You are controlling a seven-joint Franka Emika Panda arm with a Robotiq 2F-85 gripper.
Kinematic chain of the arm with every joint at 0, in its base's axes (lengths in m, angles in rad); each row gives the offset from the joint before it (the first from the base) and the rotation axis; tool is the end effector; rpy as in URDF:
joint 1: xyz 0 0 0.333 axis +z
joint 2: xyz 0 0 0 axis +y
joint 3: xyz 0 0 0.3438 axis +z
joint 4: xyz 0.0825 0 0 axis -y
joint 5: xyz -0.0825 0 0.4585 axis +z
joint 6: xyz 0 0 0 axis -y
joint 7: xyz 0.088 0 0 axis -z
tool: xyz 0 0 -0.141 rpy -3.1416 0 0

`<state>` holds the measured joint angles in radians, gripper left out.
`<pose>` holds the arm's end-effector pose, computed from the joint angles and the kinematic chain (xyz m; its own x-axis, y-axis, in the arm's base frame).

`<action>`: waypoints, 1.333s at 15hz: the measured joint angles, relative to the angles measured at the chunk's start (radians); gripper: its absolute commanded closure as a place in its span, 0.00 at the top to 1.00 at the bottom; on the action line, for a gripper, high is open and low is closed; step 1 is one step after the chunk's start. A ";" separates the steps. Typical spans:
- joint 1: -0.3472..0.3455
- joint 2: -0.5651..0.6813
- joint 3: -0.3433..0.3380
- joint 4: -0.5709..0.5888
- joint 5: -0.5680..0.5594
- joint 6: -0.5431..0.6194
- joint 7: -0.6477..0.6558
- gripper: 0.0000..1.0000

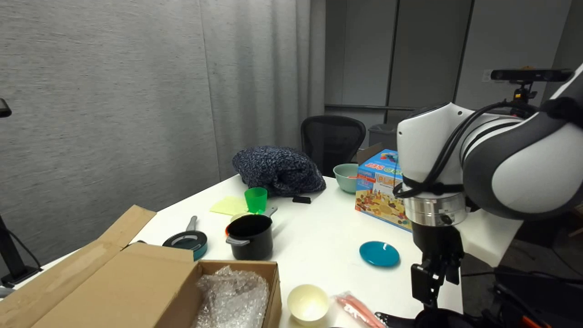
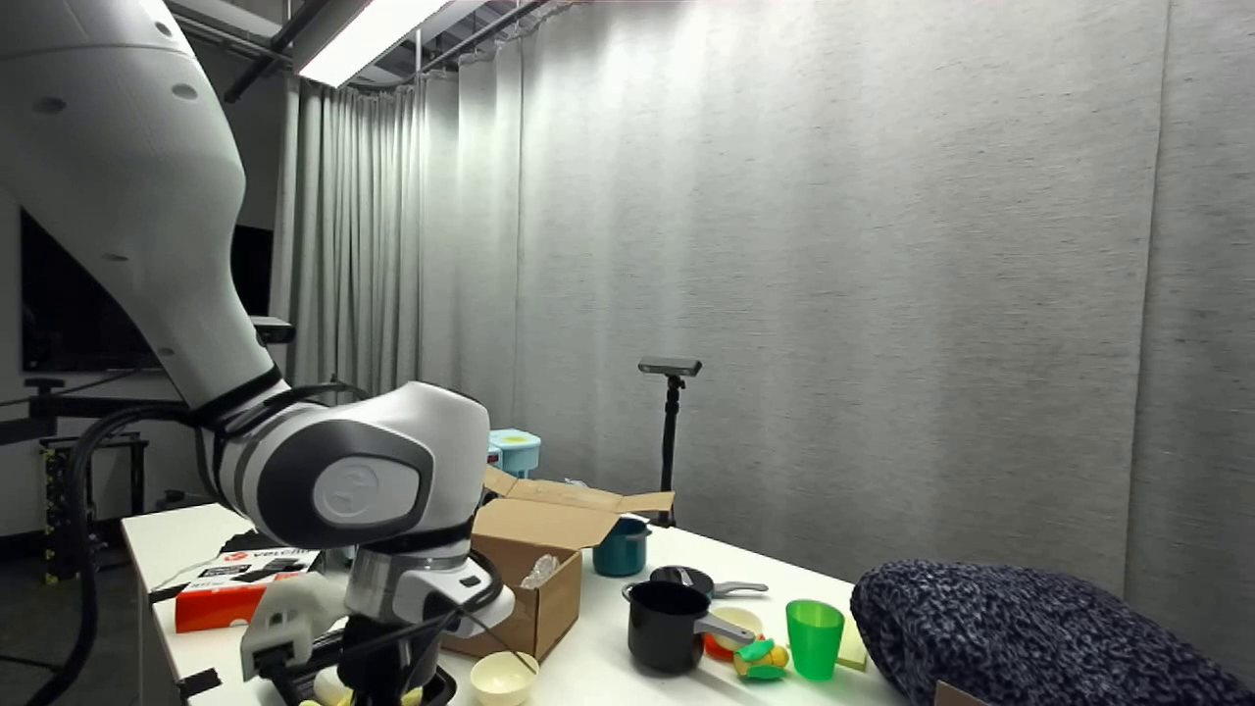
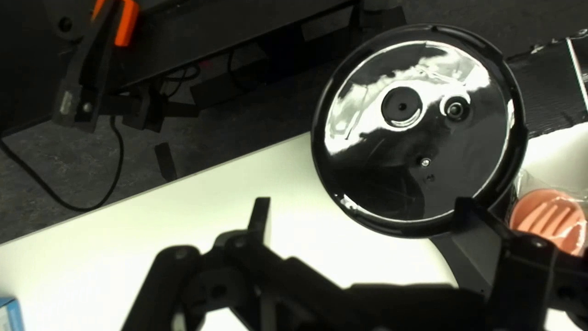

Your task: Put the lid on the small pot

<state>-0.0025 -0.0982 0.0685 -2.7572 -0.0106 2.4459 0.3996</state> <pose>0.3897 0.0242 0.1589 0.9271 -0.3227 -0.1906 -0.3101 -0.9461 0.0931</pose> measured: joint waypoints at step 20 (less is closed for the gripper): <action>-0.008 0.136 -0.066 0.003 0.413 0.074 -0.474 0.40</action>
<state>-0.0106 0.0376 0.0025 -2.7539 0.4027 2.5199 -0.0743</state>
